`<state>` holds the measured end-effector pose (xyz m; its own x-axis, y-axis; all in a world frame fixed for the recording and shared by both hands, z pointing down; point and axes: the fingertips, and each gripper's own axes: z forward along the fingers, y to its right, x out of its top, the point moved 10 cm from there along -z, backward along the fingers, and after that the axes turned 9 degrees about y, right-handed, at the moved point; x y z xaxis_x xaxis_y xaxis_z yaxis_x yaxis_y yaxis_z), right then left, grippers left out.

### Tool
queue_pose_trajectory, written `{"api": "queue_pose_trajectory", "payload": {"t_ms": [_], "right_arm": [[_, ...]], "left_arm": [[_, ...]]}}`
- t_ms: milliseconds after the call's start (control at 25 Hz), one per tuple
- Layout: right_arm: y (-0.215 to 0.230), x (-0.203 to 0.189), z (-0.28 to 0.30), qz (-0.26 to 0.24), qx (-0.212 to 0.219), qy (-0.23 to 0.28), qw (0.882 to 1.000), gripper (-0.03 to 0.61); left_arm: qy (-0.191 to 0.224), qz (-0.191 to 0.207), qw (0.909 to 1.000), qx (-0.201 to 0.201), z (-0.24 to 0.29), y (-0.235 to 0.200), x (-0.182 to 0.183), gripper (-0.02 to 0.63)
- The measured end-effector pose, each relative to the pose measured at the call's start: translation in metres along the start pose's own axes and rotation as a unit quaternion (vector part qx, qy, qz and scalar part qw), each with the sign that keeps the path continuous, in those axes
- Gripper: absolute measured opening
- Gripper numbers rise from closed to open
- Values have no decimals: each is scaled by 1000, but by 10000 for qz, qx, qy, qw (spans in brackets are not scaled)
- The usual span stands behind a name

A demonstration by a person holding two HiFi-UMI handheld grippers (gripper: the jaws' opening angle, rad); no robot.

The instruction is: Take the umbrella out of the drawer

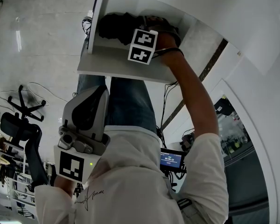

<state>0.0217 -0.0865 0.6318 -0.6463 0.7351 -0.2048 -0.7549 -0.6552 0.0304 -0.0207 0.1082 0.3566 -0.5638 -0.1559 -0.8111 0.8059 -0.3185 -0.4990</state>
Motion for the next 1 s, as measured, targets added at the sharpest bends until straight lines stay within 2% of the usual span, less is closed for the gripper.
{"api": "queue_pose_trajectory", "payload": {"t_ms": [440, 1000], "right_arm": [[2, -2, -5, 162, -74, 196, 9996, 232], [-1, -8, -14, 464, -123, 426, 9979, 230]], "left_arm": [[5, 50, 10000, 19, -6, -1, 1, 15], [136, 98, 9998, 87, -8, 0, 10, 15]]}}
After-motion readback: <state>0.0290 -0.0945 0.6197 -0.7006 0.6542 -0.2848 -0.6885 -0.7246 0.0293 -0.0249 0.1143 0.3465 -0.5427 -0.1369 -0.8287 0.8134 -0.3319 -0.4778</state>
